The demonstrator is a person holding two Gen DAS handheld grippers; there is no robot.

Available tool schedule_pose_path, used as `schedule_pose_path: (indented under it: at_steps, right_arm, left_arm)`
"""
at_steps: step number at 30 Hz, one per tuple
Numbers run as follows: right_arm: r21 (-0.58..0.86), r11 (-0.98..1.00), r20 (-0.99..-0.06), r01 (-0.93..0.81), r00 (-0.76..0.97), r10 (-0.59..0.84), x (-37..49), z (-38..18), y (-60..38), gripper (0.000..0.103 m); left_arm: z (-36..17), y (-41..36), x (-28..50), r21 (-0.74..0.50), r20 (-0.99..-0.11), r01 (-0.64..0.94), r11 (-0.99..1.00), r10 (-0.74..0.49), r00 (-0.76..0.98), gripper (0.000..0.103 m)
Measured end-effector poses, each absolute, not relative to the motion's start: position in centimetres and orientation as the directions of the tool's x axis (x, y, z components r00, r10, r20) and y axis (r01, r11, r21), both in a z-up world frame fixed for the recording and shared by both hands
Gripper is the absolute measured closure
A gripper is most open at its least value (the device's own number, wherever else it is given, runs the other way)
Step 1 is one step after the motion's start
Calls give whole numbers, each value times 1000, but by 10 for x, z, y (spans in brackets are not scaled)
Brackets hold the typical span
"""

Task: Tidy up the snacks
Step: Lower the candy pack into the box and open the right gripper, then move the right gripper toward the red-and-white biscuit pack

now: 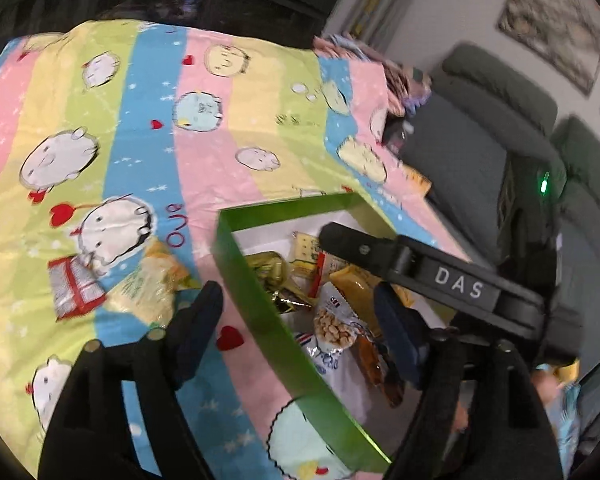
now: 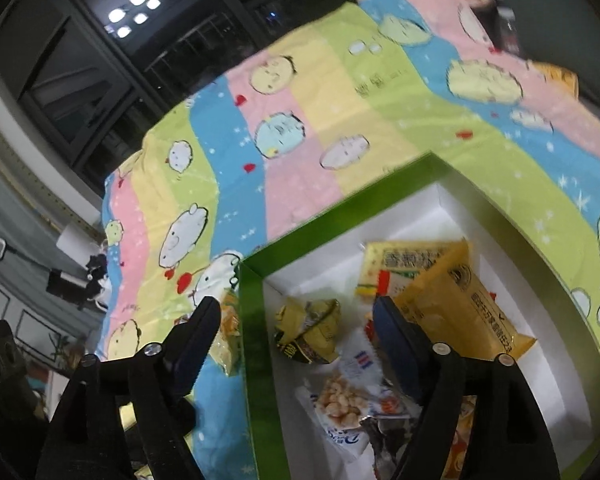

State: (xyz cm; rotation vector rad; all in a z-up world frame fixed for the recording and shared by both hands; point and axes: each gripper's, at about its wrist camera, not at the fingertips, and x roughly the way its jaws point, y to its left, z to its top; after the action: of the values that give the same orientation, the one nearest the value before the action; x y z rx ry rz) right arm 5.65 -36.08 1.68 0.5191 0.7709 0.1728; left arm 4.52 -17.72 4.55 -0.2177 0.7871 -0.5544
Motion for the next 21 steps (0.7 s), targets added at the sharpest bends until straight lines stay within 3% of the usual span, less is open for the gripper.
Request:
schedule_pose_path:
  at_steps: [7,11,21]
  right_arm:
    - [445,896,-606,-10,733,309,54,25,-338,17]
    - [383,923,-619,-35,732,285,53,25,-320,15]
    - [245,965,-640,-97,731,236,43,21,-260,14]
  left_arm:
    - [61,-109,23,-422,-587,239,875,-464,664,18]
    - [62,-65,8,-431,-589,129,893,-386,710,8]
    - [0,23,-18,-389,-694,-142,910,-188,695,8]
